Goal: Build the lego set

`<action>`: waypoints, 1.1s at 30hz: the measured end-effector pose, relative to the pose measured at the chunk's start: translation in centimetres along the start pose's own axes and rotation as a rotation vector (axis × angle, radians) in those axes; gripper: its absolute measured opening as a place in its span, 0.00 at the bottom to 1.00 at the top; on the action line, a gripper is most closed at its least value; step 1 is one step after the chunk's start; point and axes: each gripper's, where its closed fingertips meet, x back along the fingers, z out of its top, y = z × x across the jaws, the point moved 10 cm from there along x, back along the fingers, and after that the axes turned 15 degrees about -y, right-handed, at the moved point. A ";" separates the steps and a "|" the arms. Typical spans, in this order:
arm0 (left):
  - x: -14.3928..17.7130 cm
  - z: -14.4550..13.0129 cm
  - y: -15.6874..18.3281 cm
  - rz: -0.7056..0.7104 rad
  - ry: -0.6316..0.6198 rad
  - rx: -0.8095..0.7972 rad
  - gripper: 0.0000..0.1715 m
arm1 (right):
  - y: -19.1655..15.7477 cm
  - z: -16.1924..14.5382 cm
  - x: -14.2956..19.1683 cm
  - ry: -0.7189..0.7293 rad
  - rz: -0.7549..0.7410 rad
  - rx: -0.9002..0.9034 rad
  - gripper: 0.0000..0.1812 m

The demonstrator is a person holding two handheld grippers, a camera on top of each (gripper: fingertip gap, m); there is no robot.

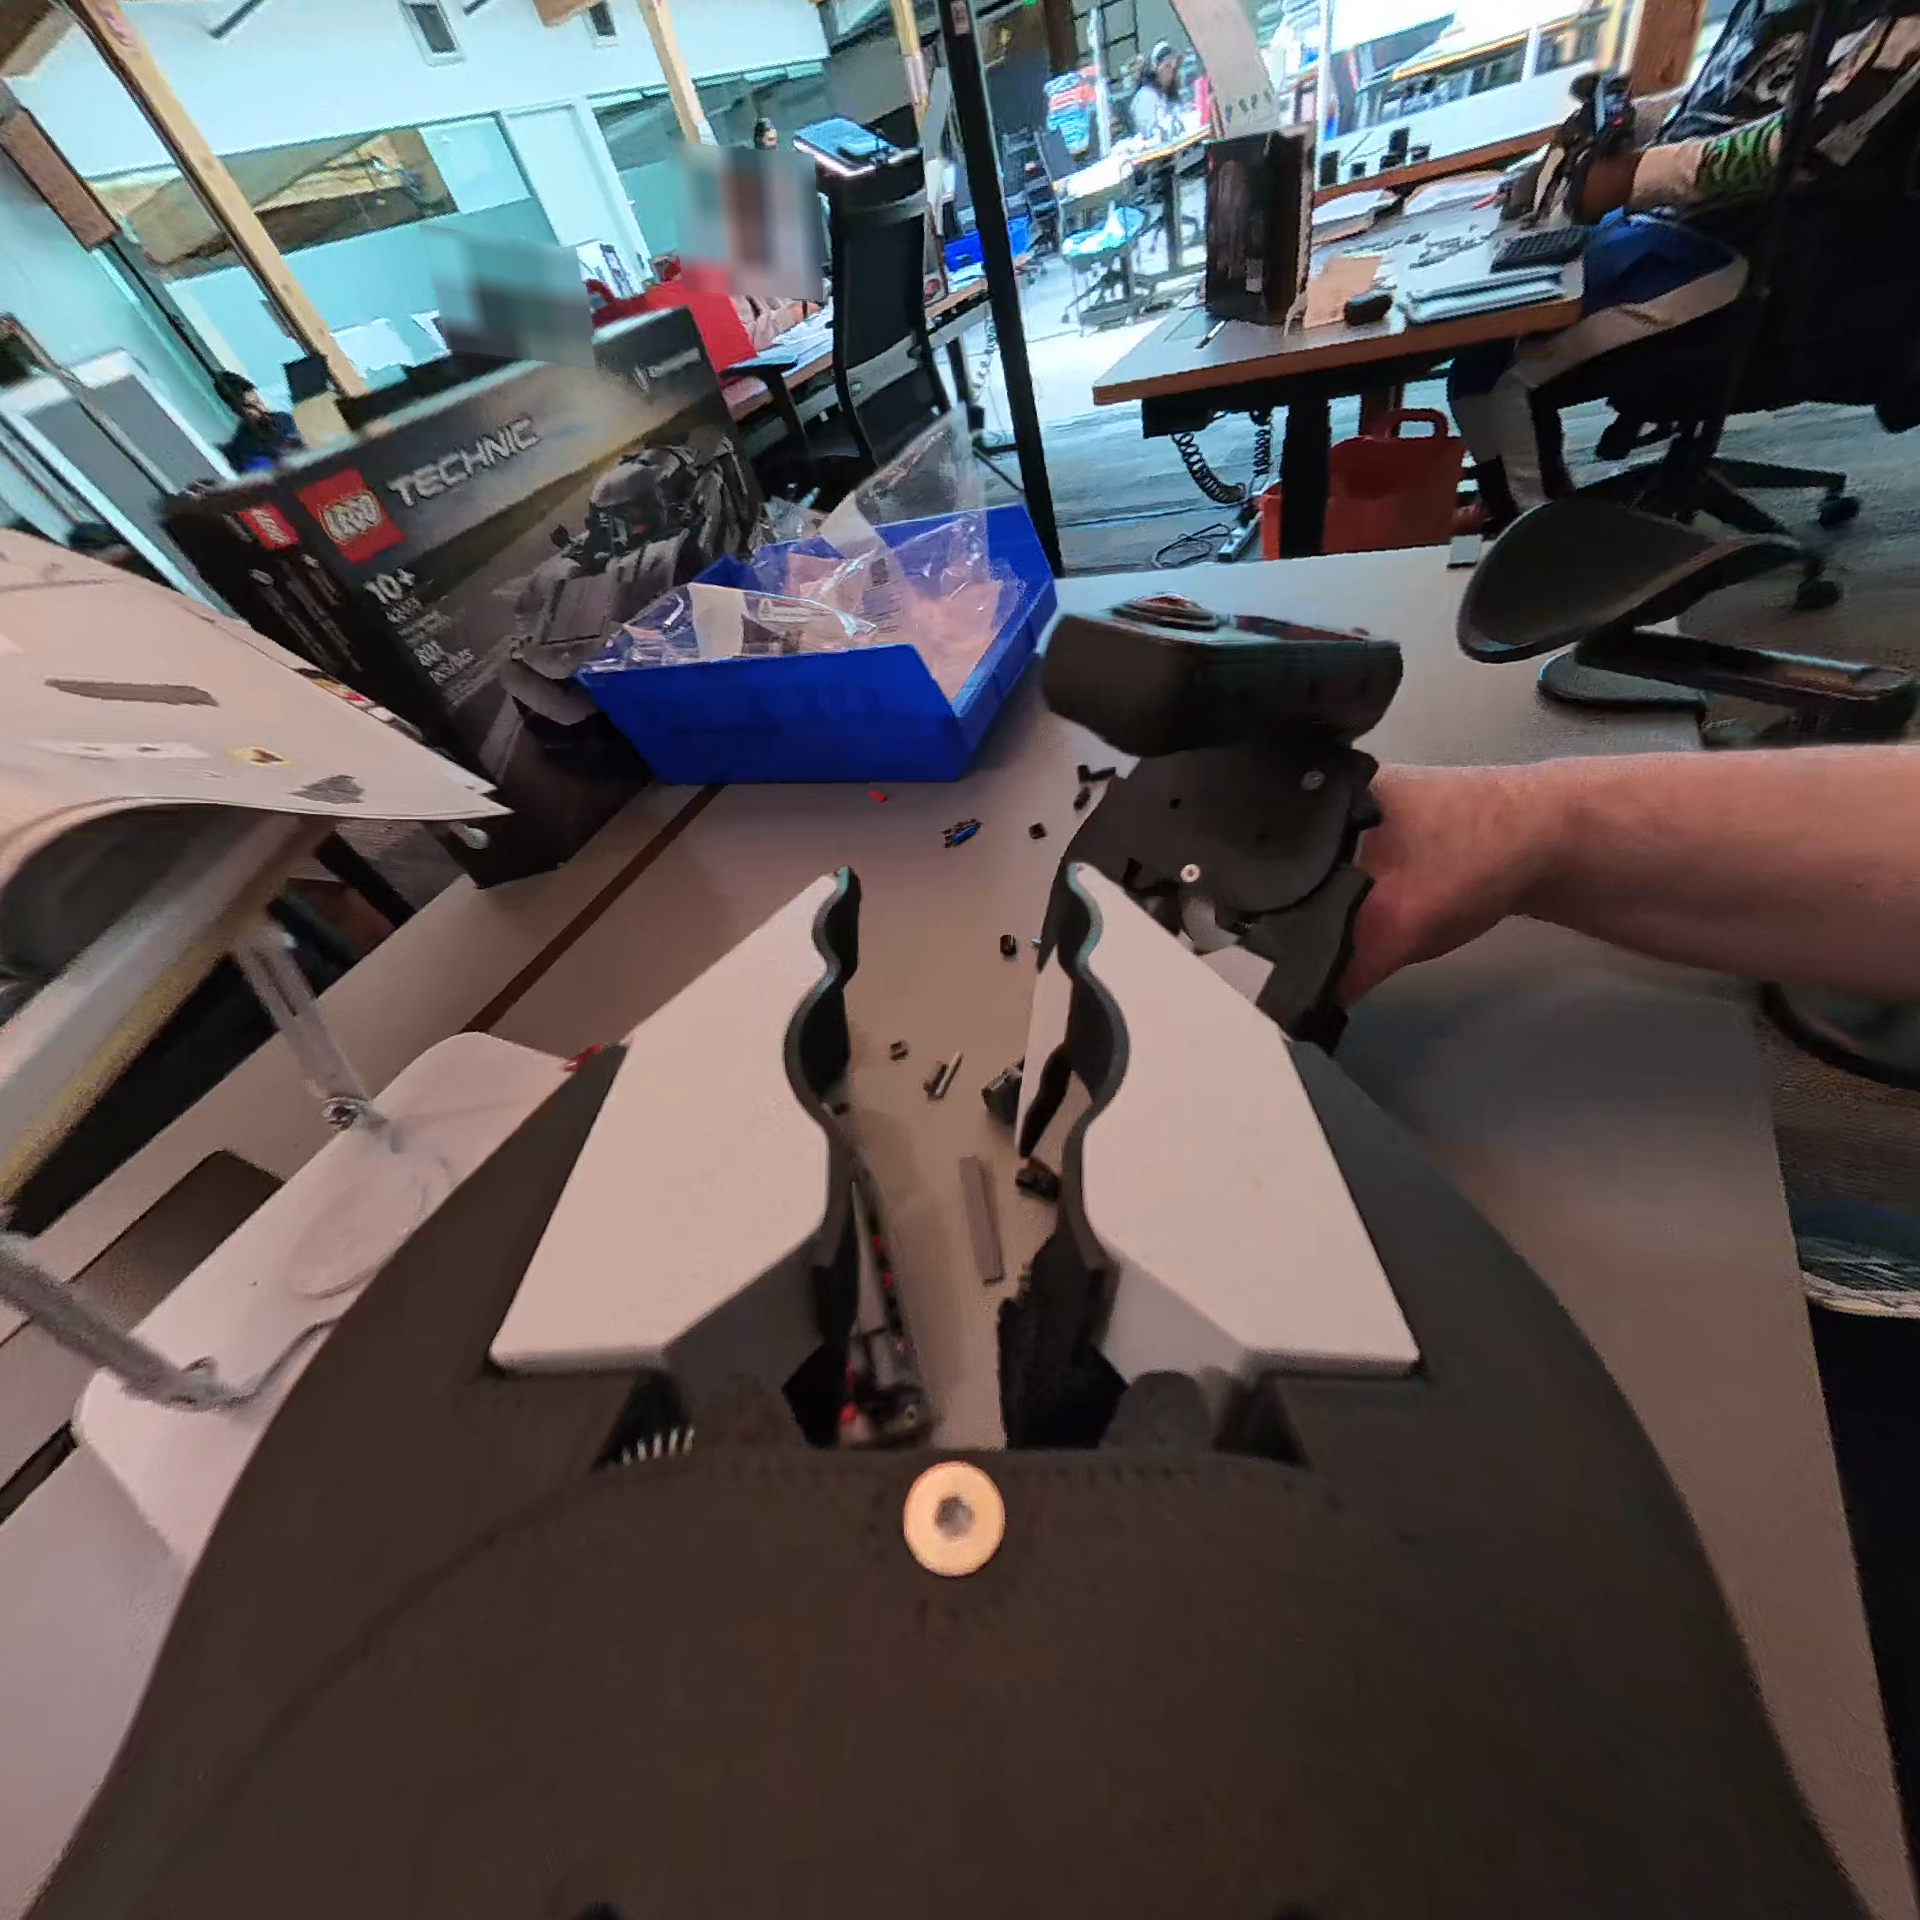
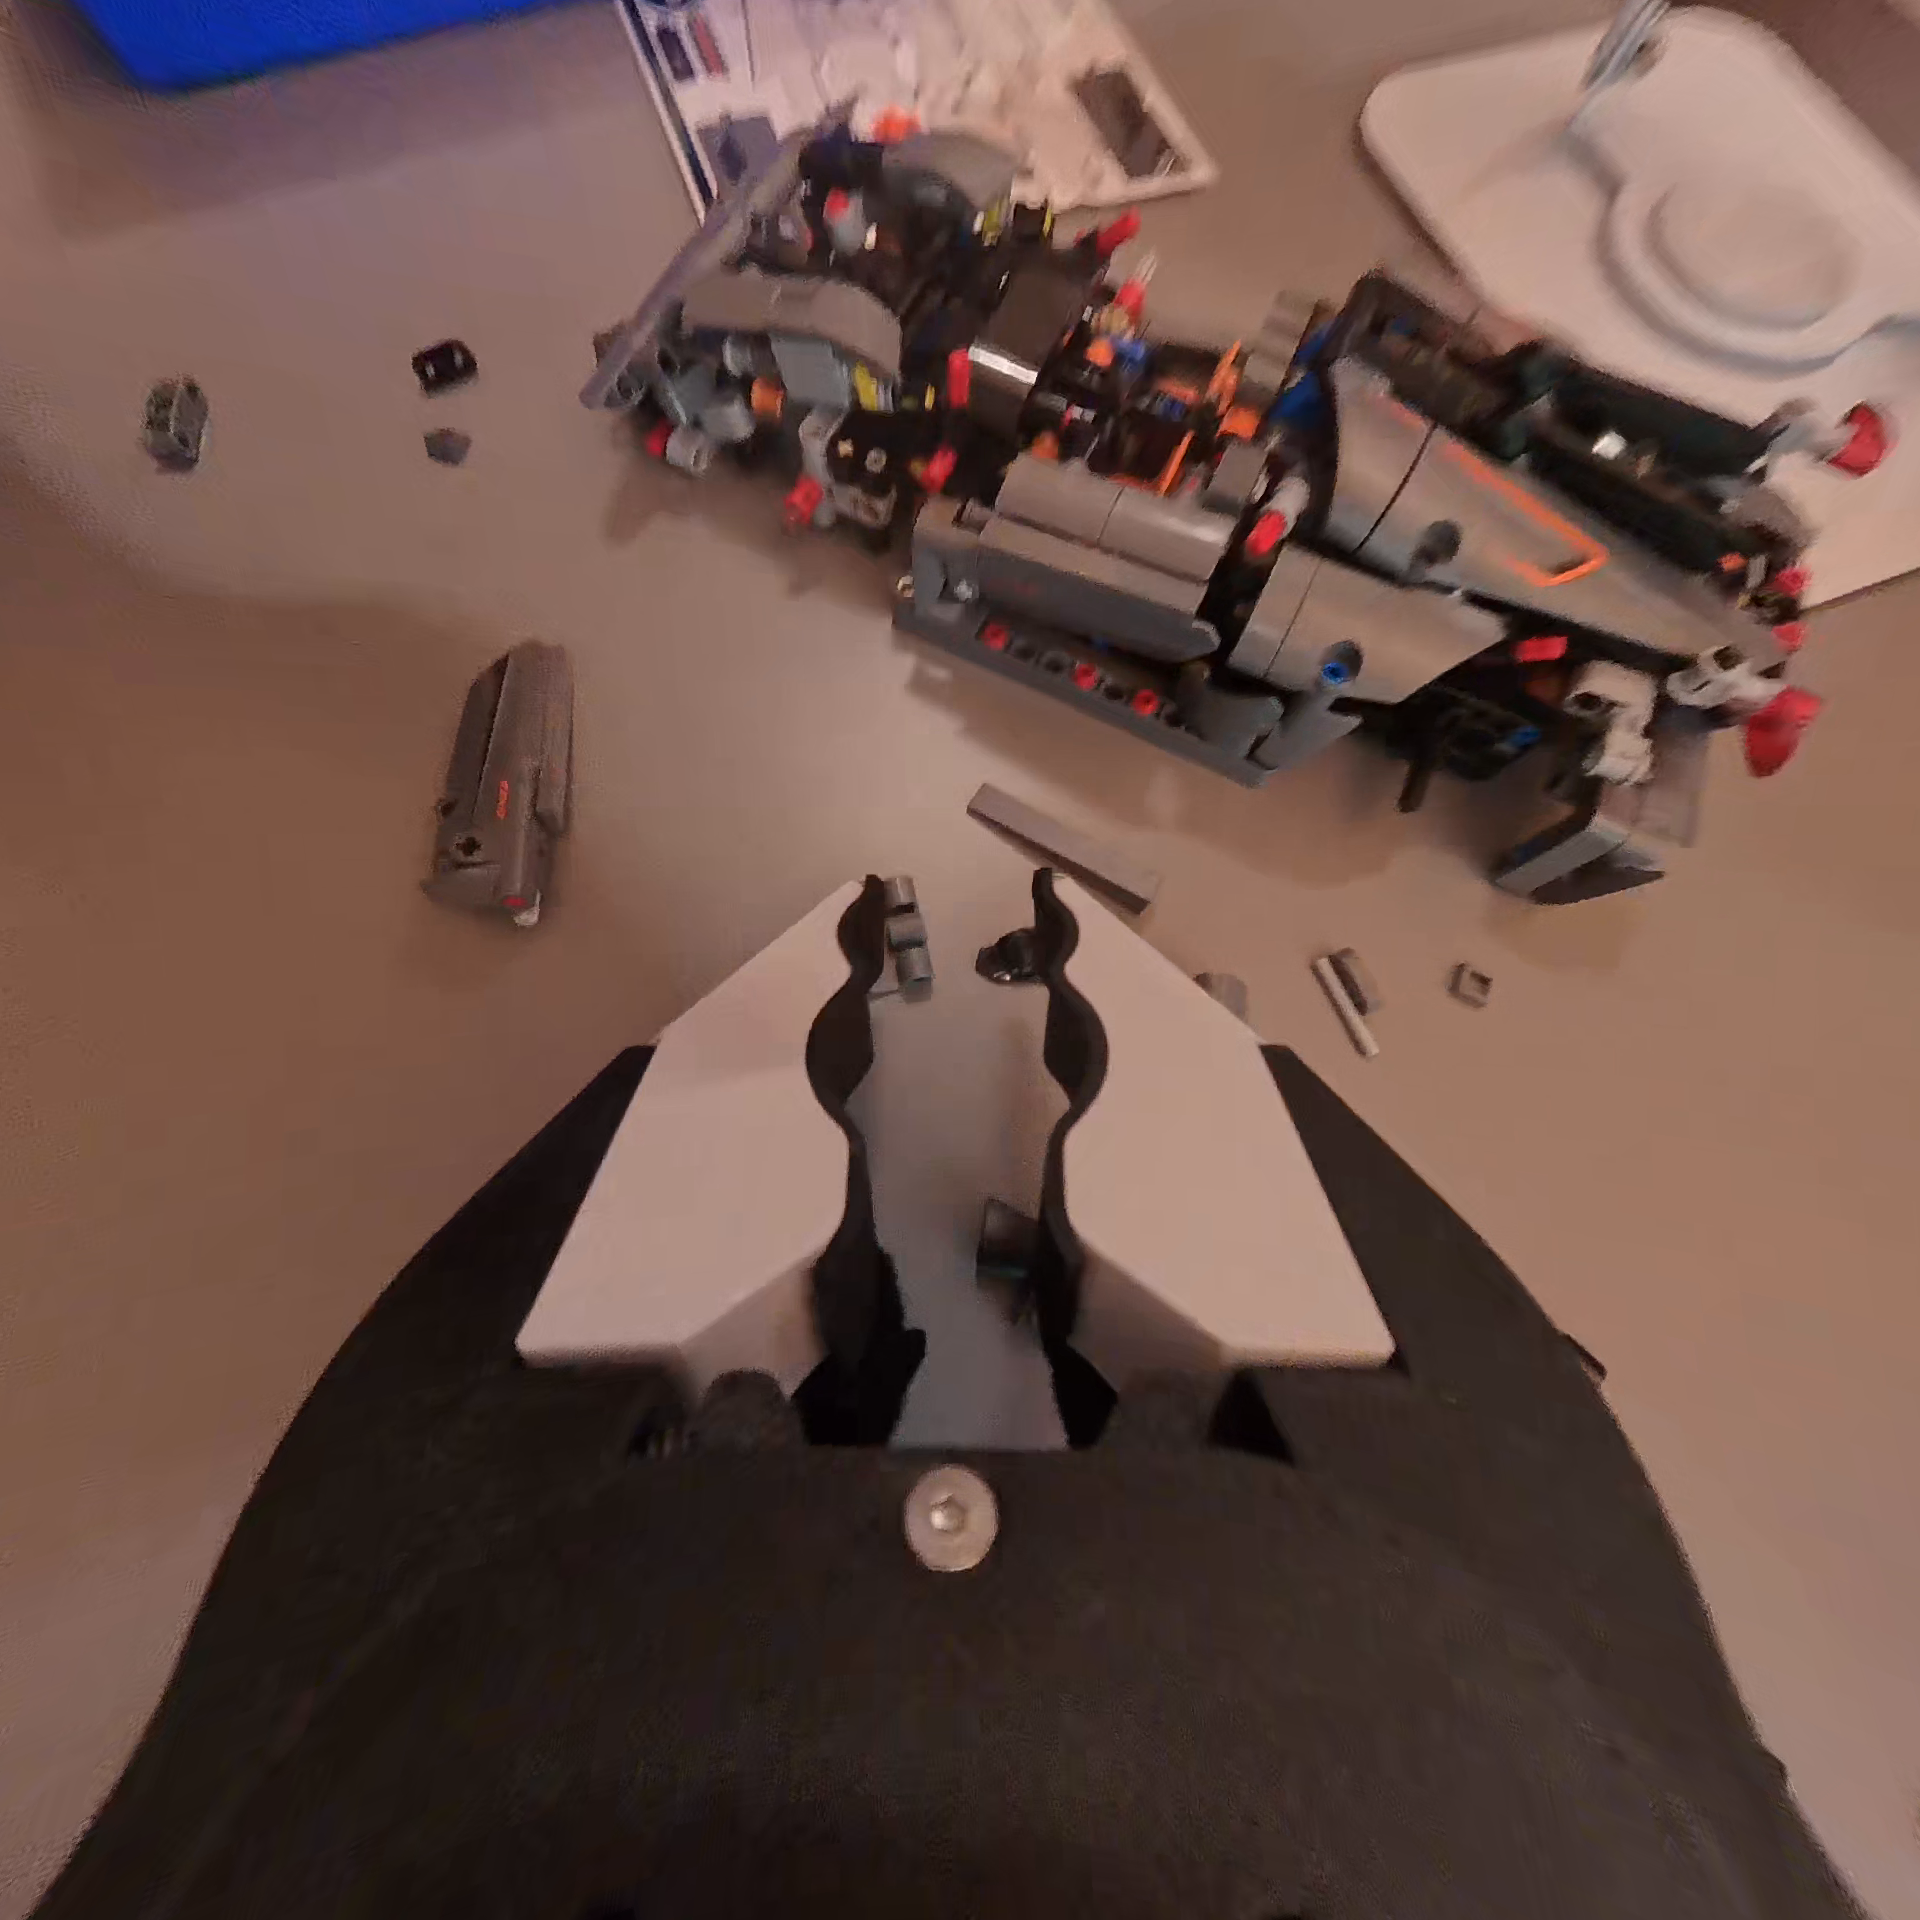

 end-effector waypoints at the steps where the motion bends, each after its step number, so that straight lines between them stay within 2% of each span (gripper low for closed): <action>1: 1.5 0.2 -0.1 0.020 0.000 -0.009 0.21 | -0.2 -0.1 0.1 0.033 -0.015 0.003 0.14; 4: 7.3 -0.4 -1.7 0.141 -0.014 0.005 0.18 | -0.7 -0.5 -0.1 0.049 -0.051 0.010 0.11; 6: 11.9 -2.3 -3.9 0.231 -0.080 0.040 0.14 | -0.9 -0.6 -0.3 0.052 -0.051 0.008 0.11; 8: 16.9 -4.9 -6.4 0.267 -0.164 0.128 0.15 | -1.1 -0.7 -0.6 0.055 -0.037 0.003 0.11; 11: 24.3 -9.5 -9.4 0.419 -0.291 0.227 0.11 | -1.4 -0.8 -0.8 0.060 -0.048 0.002 0.10; 14: 28.7 -13.7 -11.1 0.526 -0.499 0.295 0.09 | -1.5 -0.7 -1.0 0.051 -0.053 0.004 0.09; 18: 29.7 -18.0 -11.9 0.488 -0.789 0.361 0.10 | -1.3 -0.6 -1.1 0.042 -0.039 -0.013 0.10; 21: 28.4 -19.1 -11.5 0.382 -0.831 0.346 0.11 | -1.2 -0.4 -1.1 0.030 -0.034 -0.006 0.10; 25: 27.4 -20.7 -11.6 0.330 -0.974 0.297 0.11 | -1.1 0.1 -1.0 0.028 -0.030 0.011 0.10; 29: 28.0 -21.2 -12.2 0.269 -1.031 0.283 0.11 | -0.8 0.5 -1.0 0.052 -0.015 0.012 0.10; 33: 28.1 -21.1 -11.1 0.152 -1.106 0.295 0.10 | -0.7 0.6 -1.2 0.065 -0.006 0.012 0.10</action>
